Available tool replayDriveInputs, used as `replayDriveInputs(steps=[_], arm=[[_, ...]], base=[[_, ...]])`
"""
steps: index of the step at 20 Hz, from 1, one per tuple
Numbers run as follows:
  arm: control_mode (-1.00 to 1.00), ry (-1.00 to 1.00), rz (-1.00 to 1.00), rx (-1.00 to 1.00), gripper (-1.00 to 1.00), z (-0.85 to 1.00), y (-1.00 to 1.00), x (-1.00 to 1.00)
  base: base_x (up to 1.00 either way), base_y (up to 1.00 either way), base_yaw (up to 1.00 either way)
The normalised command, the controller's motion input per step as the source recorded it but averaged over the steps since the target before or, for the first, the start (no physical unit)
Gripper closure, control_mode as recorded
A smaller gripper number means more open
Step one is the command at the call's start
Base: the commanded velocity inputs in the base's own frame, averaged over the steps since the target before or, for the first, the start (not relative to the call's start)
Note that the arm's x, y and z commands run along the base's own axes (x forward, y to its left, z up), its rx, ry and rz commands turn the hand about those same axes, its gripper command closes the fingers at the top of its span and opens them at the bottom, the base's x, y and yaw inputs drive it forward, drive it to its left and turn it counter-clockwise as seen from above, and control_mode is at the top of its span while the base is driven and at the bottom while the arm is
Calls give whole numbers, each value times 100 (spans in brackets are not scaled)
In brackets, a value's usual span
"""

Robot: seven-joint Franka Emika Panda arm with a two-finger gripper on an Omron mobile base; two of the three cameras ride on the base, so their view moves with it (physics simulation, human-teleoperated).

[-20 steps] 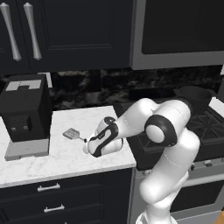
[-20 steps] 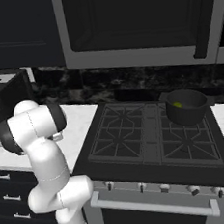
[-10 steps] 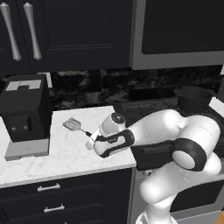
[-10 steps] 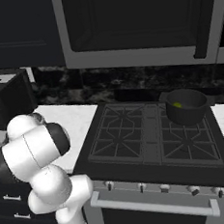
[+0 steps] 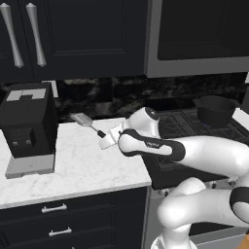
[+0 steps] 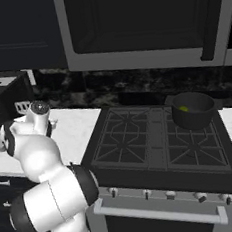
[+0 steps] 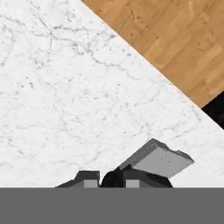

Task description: Put the onion and lime in the pot. Retrieve the spatula and lightly stir the vegetables in the pot.

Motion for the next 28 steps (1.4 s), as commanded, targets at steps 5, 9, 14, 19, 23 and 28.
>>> replayDriveInputs(steps=[5,9,14,19,23,28], arm=[[-100,38,-20,43,100,79,0,-39],[-100,44,-28,46,100,66,0,-29],[-100,39,-26,45,100,69,0,-23],[-100,26,-20,39,100,56,-3,-30],[-100,19,-18,28,100,33,7,-23],[-100,22,-24,17,100,32,21,-1]], base=[[0,0,0],[0,0,0],[0,0,0],[0,0,0],[0,0,0],[0,0,0]])
